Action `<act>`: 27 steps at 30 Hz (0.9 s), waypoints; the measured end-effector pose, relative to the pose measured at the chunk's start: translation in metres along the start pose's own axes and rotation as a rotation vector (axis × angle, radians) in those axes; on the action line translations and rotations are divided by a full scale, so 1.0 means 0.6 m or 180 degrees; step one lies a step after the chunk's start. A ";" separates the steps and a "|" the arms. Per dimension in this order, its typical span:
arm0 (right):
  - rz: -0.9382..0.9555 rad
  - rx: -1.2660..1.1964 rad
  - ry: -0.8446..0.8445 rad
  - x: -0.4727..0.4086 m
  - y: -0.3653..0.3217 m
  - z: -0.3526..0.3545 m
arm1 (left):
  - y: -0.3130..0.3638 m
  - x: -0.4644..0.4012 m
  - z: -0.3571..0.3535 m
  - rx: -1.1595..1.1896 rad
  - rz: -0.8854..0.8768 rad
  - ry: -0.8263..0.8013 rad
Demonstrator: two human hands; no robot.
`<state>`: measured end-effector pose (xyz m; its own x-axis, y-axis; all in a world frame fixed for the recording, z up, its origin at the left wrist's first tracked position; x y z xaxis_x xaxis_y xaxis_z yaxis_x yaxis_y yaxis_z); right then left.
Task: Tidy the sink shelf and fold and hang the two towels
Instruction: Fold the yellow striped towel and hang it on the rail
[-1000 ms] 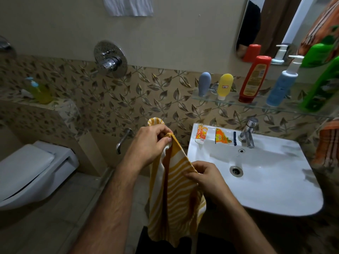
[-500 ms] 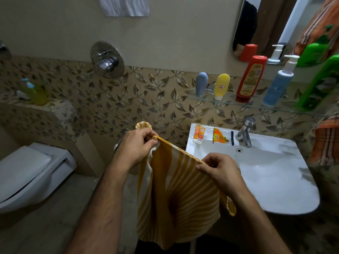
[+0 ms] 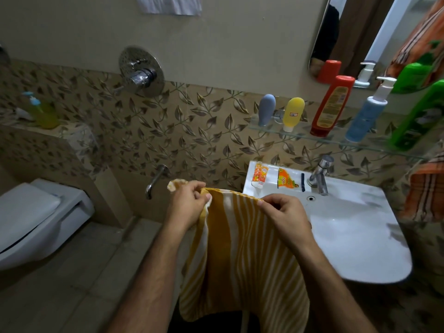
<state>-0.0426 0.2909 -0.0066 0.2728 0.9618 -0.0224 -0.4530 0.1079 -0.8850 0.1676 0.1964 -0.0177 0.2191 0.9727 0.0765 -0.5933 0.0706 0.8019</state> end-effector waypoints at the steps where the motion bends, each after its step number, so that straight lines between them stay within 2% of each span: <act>1: 0.0057 0.0170 0.0056 -0.003 -0.001 -0.007 | -0.003 0.006 -0.011 0.0106 0.0008 -0.0031; 4: 0.0199 0.0515 0.0032 -0.009 -0.002 -0.025 | 0.000 0.021 -0.034 0.0374 -0.0285 -0.0281; 10: 0.0426 0.0713 -0.0234 -0.007 -0.013 -0.040 | 0.024 0.027 -0.066 0.0692 -0.0833 -0.1183; 13: 0.0420 0.0673 -0.0291 -0.003 -0.015 -0.037 | 0.026 0.025 -0.073 0.0606 -0.0876 -0.1286; 16: 0.0389 0.0637 -0.0382 -0.002 -0.014 -0.032 | 0.030 0.025 -0.075 0.0510 -0.0790 -0.1177; 22: -0.0182 0.0875 -0.0802 -0.004 0.005 -0.022 | 0.048 0.017 -0.048 -0.0027 -0.0611 -0.0183; 27: -0.0552 0.0593 -0.0916 0.006 0.021 -0.003 | 0.055 0.011 -0.023 -0.0197 -0.0599 -0.0041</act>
<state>-0.0459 0.2954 -0.0184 0.1213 0.9537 0.2752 -0.5748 0.2935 -0.7638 0.1386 0.2083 0.0013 0.3405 0.9381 -0.0635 -0.5874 0.2649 0.7647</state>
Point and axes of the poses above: each hand's wrist, its own x-axis away from the middle knuckle, its own z-axis out of the back of the hand, y = z × x, the point moved 4 cm from there along -x, towards the middle knuckle, and after that the axes turned 7 degrees about -y, right-handed, at the moved point
